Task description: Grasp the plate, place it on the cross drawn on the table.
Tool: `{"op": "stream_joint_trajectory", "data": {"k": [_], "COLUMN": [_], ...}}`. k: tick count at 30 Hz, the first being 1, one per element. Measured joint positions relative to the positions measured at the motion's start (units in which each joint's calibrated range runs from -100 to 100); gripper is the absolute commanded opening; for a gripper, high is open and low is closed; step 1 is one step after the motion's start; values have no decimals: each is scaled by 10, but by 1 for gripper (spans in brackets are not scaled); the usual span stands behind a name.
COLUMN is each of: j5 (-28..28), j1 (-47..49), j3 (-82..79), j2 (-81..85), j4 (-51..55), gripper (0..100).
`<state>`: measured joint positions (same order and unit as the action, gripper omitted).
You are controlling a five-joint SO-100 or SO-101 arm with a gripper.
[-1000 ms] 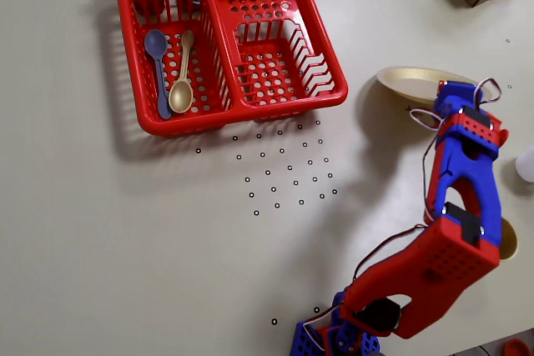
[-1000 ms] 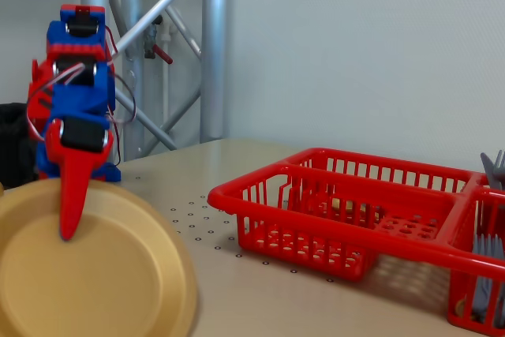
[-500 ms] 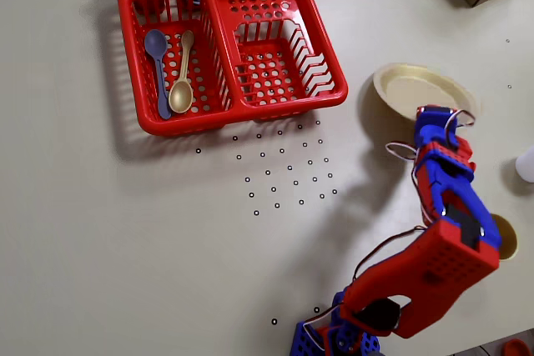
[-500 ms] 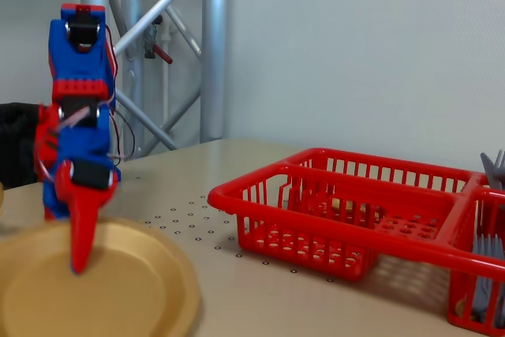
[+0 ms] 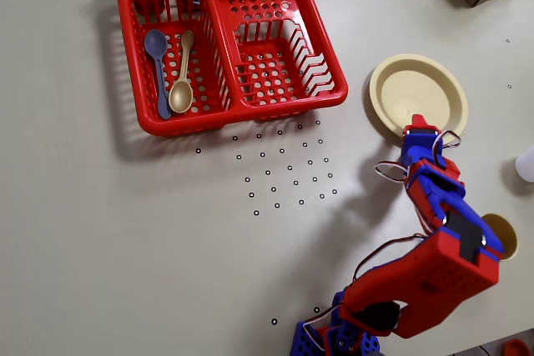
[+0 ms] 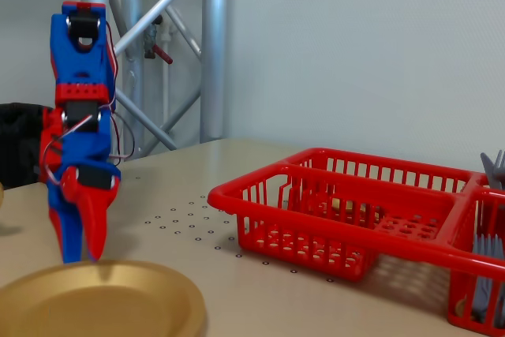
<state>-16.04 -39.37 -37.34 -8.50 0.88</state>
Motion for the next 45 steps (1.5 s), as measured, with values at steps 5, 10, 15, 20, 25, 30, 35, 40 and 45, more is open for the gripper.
{"op": "stream_joint_trajectory", "data": {"k": [5, 10, 15, 20, 25, 30, 35, 40, 45], "j5": [-8, 3, 48, 95, 129, 167, 186, 190, 174], "j1": [7, 35, 118, 197, 274, 341, 406, 442, 456], "j3": [-90, -192, -222, -234, -234, -234, -265, -336, -420], "j2": [91, 217, 344, 422, 498, 556, 621, 728, 866], "j4": [0, 4, 52, 63, 115, 157, 207, 317, 448], "gripper": [21, 16, 5, 0, 0, 0, 0, 0, 0]}}
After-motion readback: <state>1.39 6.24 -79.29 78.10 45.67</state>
